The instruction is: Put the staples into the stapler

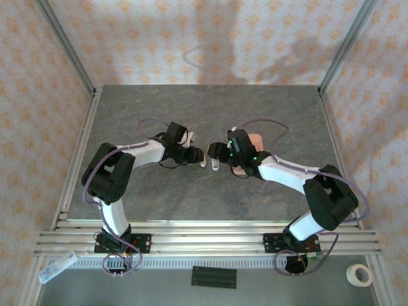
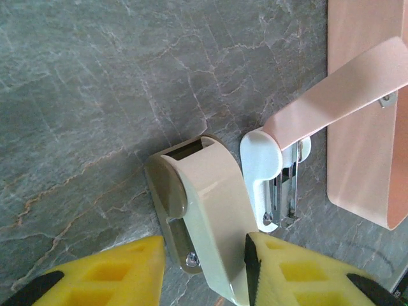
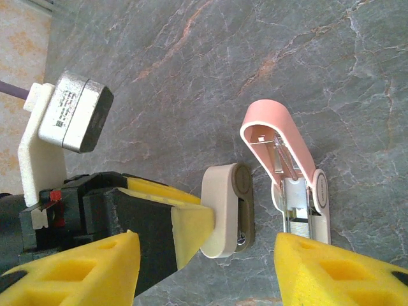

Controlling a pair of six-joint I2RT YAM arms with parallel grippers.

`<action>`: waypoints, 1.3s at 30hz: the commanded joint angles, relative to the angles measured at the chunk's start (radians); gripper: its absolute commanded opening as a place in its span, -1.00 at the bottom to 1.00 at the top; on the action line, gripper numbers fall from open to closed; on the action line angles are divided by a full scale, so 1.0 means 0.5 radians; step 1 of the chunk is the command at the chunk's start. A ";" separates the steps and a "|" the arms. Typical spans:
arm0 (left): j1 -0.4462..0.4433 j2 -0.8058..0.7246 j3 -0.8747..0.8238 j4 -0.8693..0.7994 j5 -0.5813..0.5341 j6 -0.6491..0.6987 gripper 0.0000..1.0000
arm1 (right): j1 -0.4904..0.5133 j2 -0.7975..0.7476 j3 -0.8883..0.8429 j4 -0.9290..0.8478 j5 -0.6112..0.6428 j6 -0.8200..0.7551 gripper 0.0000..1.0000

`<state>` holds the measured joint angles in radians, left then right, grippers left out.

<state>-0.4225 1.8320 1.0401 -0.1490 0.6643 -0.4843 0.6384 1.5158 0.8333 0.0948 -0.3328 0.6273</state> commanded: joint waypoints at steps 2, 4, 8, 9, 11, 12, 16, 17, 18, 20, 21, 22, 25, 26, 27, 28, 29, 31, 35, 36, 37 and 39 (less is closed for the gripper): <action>-0.026 0.094 -0.037 -0.261 -0.174 0.138 -0.36 | -0.001 -0.062 -0.037 -0.024 0.054 -0.021 0.15; -0.025 0.097 -0.048 -0.304 -0.208 0.171 -0.42 | -0.001 -0.065 -0.038 -0.024 0.055 -0.020 0.15; -0.032 0.103 -0.074 -0.331 -0.259 0.205 -0.42 | 0.000 -0.062 -0.037 -0.027 0.055 -0.021 0.15; -0.033 0.103 -0.082 -0.326 -0.264 0.208 -0.42 | 0.000 -0.062 -0.037 -0.026 0.055 -0.021 0.15; -0.035 0.096 -0.083 -0.312 -0.261 0.206 -0.41 | 0.000 -0.062 -0.035 -0.026 0.055 -0.021 0.15; -0.036 0.084 -0.080 -0.297 -0.261 0.202 -0.39 | -0.001 -0.062 -0.031 -0.026 0.056 -0.020 0.15; -0.037 0.011 -0.031 -0.265 -0.243 0.179 -0.23 | -0.001 -0.078 -0.023 -0.033 0.058 -0.027 0.15; -0.039 -0.009 -0.005 -0.268 -0.233 0.177 -0.19 | 0.000 -0.083 -0.022 -0.038 0.061 -0.027 0.15; -0.038 -0.030 0.024 -0.276 -0.226 0.173 -0.14 | 0.001 -0.085 -0.019 -0.039 0.066 -0.030 0.15; -0.036 -0.070 0.075 -0.286 -0.221 0.168 -0.05 | -0.001 -0.096 -0.019 -0.046 0.070 -0.036 0.15; -0.039 -0.093 0.095 -0.289 -0.217 0.168 -0.03 | 0.000 -0.101 -0.019 -0.051 0.077 -0.039 0.15; -0.041 -0.111 0.121 -0.294 -0.219 0.168 -0.01 | 0.000 -0.110 -0.019 -0.060 0.086 -0.045 0.15; -0.042 -0.155 0.190 -0.336 -0.224 0.193 0.05 | 0.000 -0.141 -0.019 -0.086 0.111 -0.061 0.16; -0.040 -0.164 0.213 -0.355 -0.232 0.207 0.08 | 0.000 -0.153 -0.021 -0.091 0.116 -0.068 0.16; -0.042 -0.172 0.237 -0.367 -0.239 0.225 0.10 | -0.003 -0.165 -0.022 -0.100 0.124 -0.073 0.16; -0.042 -0.178 0.251 -0.375 -0.247 0.239 0.10 | -0.002 -0.173 -0.024 -0.106 0.130 -0.075 0.16; -0.042 -0.181 0.272 -0.384 -0.251 0.258 0.11 | -0.004 -0.184 -0.030 -0.111 0.137 -0.077 0.16; -0.042 -0.181 0.313 -0.386 -0.260 0.279 0.11 | -0.006 -0.201 -0.043 -0.114 0.153 -0.080 0.17; -0.042 -0.164 0.380 -0.363 -0.273 0.332 0.16 | -0.018 -0.234 -0.079 -0.098 0.160 -0.064 0.17; -0.042 -0.156 0.399 -0.363 -0.273 0.349 0.17 | -0.022 -0.244 -0.090 -0.091 0.159 -0.060 0.17; -0.042 -0.147 0.425 -0.364 -0.277 0.368 0.20 | -0.027 -0.254 -0.104 -0.084 0.162 -0.056 0.17; -0.041 -0.125 0.469 -0.360 -0.281 0.410 0.24 | -0.042 -0.275 -0.133 -0.066 0.163 -0.040 0.17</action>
<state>-0.4389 1.7714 1.2259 -0.3058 0.5507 -0.3332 0.6308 1.4128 0.7933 0.0608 -0.2844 0.6056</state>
